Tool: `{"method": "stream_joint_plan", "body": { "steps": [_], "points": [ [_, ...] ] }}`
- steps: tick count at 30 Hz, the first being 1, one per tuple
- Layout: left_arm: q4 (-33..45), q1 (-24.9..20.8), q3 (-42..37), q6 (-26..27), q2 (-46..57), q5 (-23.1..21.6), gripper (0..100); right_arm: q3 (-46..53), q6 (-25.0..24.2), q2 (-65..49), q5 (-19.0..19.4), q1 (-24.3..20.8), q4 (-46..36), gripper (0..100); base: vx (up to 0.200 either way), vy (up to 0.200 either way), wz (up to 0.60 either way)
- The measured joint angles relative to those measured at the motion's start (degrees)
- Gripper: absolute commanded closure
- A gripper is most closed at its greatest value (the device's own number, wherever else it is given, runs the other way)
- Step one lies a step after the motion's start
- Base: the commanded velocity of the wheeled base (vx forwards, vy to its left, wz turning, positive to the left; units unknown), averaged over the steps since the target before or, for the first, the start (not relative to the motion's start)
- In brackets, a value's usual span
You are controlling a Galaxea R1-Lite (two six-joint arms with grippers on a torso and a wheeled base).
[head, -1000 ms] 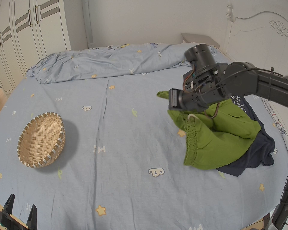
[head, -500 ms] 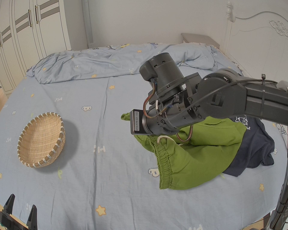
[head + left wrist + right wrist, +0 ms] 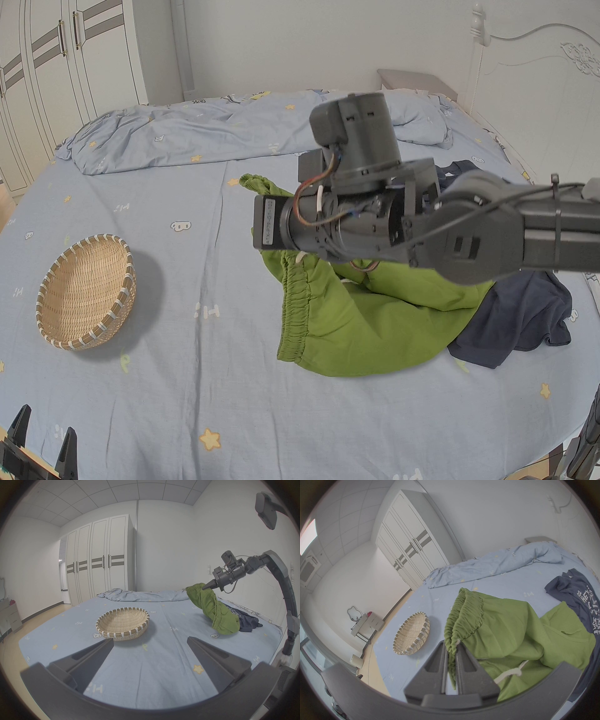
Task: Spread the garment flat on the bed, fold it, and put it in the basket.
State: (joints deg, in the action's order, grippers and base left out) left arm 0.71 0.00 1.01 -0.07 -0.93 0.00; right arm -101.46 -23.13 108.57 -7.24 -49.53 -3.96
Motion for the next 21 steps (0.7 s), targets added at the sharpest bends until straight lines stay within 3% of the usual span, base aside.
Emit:
{"method": "stream_joint_plan", "body": {
  "steps": [5, 11, 17, 21],
  "points": [
    [0.0, 0.0, 0.0, 0.0, 0.0, 0.0, 0, 12.5, 0.1, -0.7, -0.4, -1.4, 15.2, 100, 0.000, 0.000, 0.00],
    [0.0, 0.0, 0.0, 0.0, 0.0, 0.0, 0, 20.5, 0.2, -0.1, -2.9, -4.2, 23.9, 100, 0.000, 0.000, 0.00],
    [0.0, 0.0, 0.0, 0.0, 0.0, 0.0, 0, 27.3, 4.9, 0.7, -3.9, -6.0, 35.8, 100, 0.000, 0.000, 0.00],
    [0.0, 0.0, 0.0, 0.0, 0.0, 0.0, 0, 29.3, 5.2, 1.1, -4.2, -6.3, 42.3, 100, 0.000, 0.000, 0.00]
  ]
}}
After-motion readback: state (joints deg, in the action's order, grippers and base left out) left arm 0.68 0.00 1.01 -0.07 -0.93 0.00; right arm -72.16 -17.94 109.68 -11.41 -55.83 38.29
